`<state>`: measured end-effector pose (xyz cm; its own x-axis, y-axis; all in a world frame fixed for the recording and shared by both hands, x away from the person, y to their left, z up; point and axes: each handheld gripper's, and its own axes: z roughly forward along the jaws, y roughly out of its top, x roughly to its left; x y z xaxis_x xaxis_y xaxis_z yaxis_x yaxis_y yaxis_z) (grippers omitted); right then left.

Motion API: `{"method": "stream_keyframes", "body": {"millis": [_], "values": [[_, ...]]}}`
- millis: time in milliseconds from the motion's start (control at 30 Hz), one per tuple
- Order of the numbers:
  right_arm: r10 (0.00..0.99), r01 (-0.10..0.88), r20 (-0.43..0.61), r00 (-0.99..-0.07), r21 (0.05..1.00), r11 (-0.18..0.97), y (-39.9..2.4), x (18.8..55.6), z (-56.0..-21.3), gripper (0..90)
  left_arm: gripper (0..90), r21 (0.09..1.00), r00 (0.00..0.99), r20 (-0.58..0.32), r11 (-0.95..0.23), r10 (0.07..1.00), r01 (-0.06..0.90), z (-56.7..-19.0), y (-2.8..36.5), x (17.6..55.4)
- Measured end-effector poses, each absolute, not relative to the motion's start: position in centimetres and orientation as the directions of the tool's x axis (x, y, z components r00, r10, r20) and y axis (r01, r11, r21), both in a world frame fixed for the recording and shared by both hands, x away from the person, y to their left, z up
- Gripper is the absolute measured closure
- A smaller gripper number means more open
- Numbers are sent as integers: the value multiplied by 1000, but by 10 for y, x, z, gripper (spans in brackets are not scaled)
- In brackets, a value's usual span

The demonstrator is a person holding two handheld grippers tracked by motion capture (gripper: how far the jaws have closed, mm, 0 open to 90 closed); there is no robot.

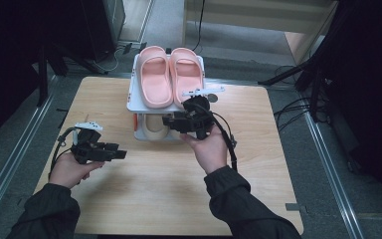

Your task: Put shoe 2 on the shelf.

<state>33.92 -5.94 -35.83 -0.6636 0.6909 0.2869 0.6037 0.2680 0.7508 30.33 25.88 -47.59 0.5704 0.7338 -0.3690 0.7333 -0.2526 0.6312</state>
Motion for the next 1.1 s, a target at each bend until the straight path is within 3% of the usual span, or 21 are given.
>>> {"method": "stream_keyframes", "body": {"millis": [500,1100], "values": [[592,554,282,-755,758,345,-90,321,-396,506,439,626,550,-356,-244,756,741,-477,265,291],[544,532,298,-785,773,345,-129,321,-437,485,432,626,523,-343,-226,780,747,-478,276,275]]}}
